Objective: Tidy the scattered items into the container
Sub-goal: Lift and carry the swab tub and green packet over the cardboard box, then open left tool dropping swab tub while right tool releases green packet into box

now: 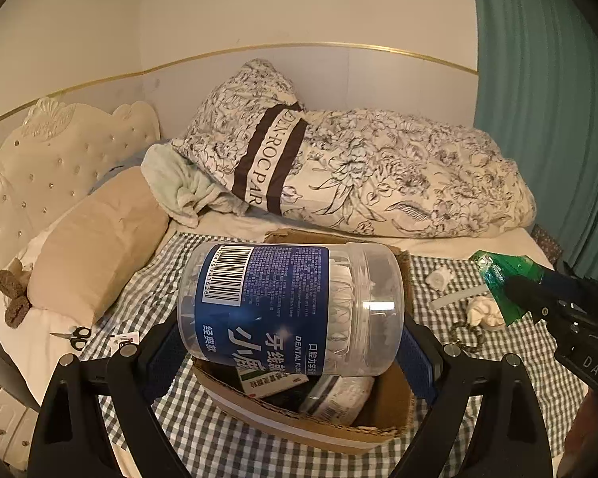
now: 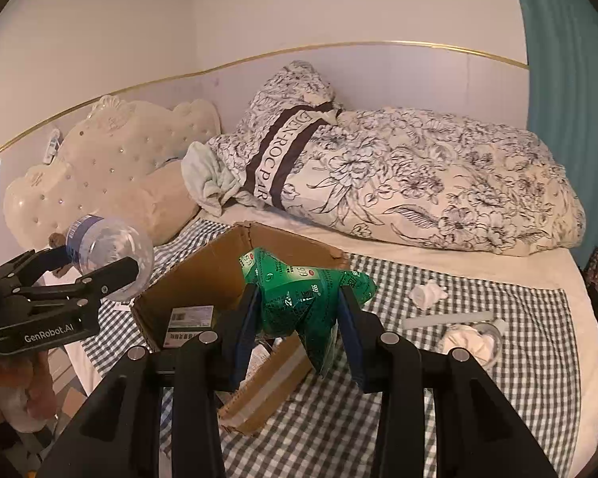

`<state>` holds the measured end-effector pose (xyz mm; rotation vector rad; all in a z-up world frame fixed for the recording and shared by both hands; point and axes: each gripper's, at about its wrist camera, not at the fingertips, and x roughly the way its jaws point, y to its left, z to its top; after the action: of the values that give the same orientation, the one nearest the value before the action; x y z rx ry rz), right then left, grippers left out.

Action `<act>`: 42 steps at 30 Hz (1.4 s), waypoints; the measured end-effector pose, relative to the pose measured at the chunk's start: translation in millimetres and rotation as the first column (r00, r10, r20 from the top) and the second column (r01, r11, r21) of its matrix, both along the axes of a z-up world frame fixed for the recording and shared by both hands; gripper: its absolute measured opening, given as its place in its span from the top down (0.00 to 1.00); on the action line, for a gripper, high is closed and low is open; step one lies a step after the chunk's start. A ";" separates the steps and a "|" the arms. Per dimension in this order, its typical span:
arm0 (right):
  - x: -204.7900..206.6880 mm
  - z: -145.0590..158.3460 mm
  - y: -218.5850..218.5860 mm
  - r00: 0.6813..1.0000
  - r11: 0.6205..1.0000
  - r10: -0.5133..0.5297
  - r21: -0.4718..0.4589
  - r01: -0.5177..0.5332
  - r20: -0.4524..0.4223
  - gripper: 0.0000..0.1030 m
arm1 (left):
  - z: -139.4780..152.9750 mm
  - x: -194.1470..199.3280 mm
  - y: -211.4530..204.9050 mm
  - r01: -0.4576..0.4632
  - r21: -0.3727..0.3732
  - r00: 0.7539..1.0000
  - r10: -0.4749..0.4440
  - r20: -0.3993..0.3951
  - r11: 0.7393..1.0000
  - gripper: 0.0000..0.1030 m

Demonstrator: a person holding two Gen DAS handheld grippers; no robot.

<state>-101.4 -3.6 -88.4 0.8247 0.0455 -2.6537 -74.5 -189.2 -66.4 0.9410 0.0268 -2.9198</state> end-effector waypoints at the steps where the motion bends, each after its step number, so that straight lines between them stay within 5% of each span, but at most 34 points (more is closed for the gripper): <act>1: -3.3 -1.8 -2.9 1.000 1.000 0.003 0.003 -0.003 0.003 0.63 | -1.9 -3.8 -2.4 -0.002 0.001 1.000 0.002 0.005 1.000 0.10; 33: -106.1 -99.9 -80.2 0.981 0.993 0.088 0.061 -0.100 0.172 0.62 | -125.1 -91.4 -40.2 -0.046 0.034 0.973 0.038 0.226 0.998 0.10; 42: -109.5 -107.1 -83.2 0.980 0.993 0.087 0.067 -0.100 0.181 0.60 | -130.9 -94.0 -40.4 -0.054 0.035 0.971 0.045 0.235 0.998 0.10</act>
<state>-210.9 -86.7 -195.5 1.0542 0.1374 -2.4937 -168.5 -229.6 -197.3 1.2662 0.0951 -2.7525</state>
